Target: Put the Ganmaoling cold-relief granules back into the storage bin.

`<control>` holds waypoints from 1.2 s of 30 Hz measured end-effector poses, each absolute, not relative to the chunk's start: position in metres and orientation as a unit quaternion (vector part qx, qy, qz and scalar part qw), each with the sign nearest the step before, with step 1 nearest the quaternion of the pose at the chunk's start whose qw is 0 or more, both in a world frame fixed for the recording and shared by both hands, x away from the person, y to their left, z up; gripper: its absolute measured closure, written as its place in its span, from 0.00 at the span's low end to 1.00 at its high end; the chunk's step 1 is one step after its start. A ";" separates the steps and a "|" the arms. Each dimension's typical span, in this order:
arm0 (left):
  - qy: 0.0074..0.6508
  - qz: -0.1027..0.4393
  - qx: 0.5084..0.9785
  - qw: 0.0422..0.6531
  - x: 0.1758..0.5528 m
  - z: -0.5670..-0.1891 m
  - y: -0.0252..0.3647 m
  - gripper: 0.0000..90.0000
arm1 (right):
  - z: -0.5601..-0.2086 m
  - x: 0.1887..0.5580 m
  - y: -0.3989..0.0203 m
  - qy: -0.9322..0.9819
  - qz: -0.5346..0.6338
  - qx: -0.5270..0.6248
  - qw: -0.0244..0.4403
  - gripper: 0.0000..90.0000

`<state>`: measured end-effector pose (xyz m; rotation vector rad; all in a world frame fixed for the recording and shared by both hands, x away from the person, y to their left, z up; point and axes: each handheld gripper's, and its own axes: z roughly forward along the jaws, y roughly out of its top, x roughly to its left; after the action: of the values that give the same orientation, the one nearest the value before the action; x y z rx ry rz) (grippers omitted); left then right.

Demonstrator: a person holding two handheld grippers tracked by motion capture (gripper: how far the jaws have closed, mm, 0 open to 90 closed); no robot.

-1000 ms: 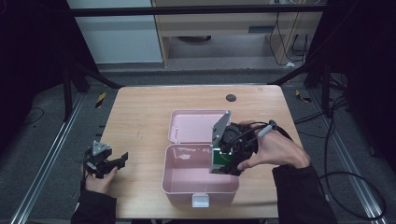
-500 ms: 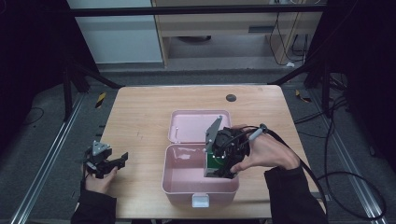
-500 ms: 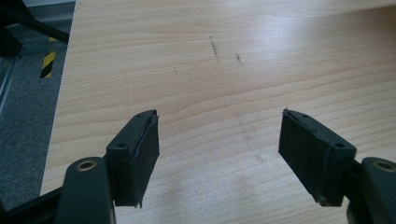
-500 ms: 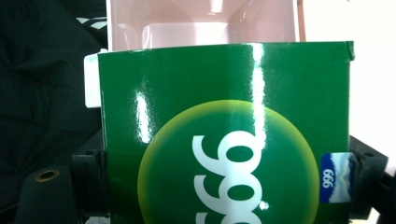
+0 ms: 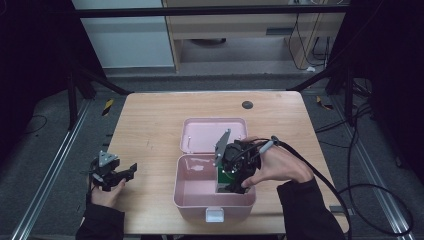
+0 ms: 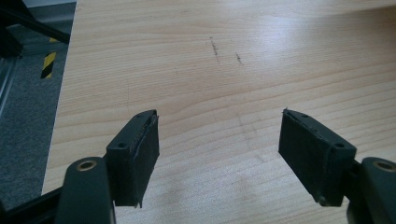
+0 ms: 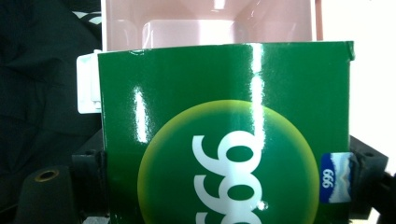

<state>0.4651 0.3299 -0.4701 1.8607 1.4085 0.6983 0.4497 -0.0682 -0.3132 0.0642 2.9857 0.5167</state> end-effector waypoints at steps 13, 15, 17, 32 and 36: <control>0.543 0.270 0.716 0.346 0.465 -0.470 0.330 0.32 | -0.332 0.453 -0.066 0.986 0.158 0.016 0.047 0.18; 0.543 0.269 0.716 0.346 0.465 -0.470 0.331 0.32 | -0.334 0.453 -0.065 0.986 0.159 0.014 0.046 0.18; 0.543 0.270 0.716 0.346 0.465 -0.470 0.331 0.32 | -0.335 0.453 -0.065 0.987 0.156 0.013 0.047 0.18; 0.542 0.271 0.717 0.345 0.465 -0.470 0.331 0.32 | -0.353 0.455 -0.072 0.986 0.161 0.020 0.034 0.18; 0.542 0.271 0.717 0.345 0.465 -0.470 0.331 0.32 | -0.360 0.456 -0.072 0.987 0.157 0.018 0.033 0.18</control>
<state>0.4650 0.3306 -0.4700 1.8609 1.4078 0.7048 0.4563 -0.0723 -0.3602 0.0568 3.0367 0.4817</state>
